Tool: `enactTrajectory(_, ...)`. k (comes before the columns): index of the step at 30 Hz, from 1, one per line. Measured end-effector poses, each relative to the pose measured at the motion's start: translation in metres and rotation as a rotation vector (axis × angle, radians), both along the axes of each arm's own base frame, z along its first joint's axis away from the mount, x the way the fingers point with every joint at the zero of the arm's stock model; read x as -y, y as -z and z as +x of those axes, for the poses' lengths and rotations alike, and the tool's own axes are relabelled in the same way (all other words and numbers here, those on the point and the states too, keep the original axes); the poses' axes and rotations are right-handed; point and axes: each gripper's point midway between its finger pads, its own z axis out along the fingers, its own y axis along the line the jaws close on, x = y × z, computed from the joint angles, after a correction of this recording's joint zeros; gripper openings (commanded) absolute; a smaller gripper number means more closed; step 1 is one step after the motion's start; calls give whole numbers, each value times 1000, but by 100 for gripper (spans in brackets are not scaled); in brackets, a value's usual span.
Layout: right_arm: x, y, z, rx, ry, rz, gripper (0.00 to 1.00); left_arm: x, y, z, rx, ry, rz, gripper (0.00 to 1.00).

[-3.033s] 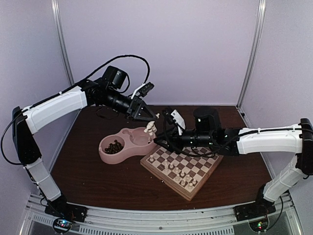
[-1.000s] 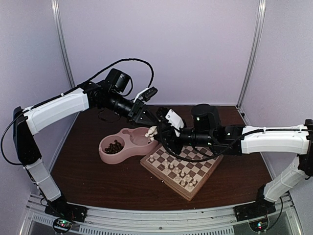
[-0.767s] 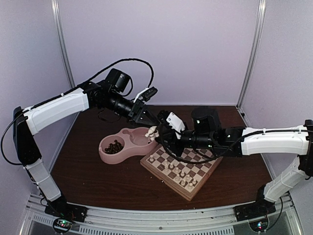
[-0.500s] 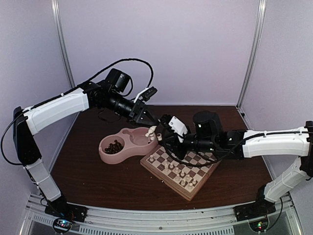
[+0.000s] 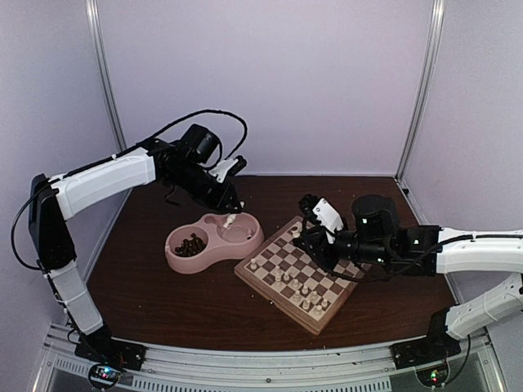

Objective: Set up the chess pieces on the board
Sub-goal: Place the chess pile in the storage box.

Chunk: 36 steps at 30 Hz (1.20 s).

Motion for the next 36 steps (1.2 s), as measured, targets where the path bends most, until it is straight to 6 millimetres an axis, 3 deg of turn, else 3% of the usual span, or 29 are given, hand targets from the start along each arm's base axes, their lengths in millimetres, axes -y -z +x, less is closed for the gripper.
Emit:
enactTrajectory(8,21,9,-4,-68,69,-40,6,-13,94,39,8,-53,263,14)
enactTrajectory(13,31,17,-9,-109,87,-42,6,-21,117,57,54,-80,346,14)
enactTrajectory(17,34,22,-11,-135,98,-41,6,-20,114,70,97,-99,349,15)
enactTrajectory(22,34,25,-11,-155,108,-37,6,-15,110,88,137,-111,329,47)
enactTrajectory(26,32,31,-11,-171,112,-49,6,-12,114,90,118,-105,318,66)
enactTrajectory(30,30,37,-11,-197,112,-55,7,-5,110,80,80,-78,265,70)
enactTrajectory(33,26,38,-11,-210,105,-58,7,-3,89,64,61,-52,198,70)
enactTrajectory(36,22,37,-11,-225,99,-49,7,-1,47,42,62,-32,79,68)
